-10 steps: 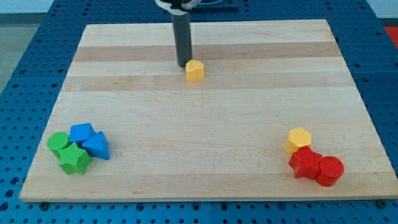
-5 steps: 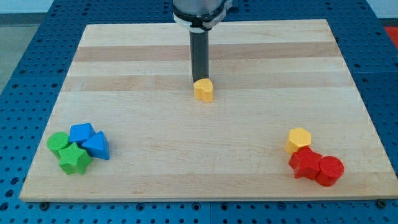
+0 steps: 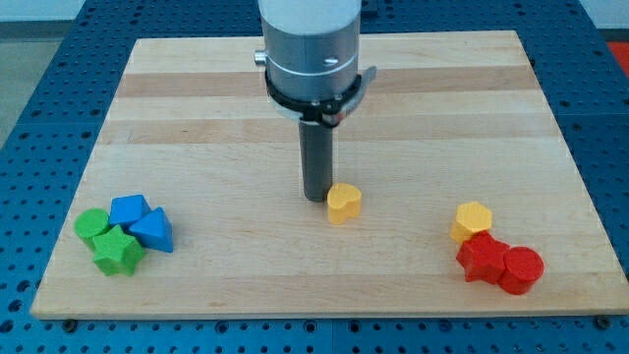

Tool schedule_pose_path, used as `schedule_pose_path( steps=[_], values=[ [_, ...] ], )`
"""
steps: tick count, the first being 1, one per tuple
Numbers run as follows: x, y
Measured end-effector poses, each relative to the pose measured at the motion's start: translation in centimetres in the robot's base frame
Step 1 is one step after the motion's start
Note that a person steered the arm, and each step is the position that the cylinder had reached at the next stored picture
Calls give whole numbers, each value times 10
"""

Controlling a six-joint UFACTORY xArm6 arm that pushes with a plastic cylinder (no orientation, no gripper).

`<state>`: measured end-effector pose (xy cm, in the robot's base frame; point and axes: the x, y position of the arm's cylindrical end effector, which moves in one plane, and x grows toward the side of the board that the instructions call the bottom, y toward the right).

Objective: Move yellow heart closer to group of blocks

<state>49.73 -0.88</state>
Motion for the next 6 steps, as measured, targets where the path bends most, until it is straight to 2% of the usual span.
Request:
schedule_pose_path(
  steps=[2,4,5,6],
  values=[
    [37,57],
    [51,110],
    [33,114],
    [-54,95]
  ],
)
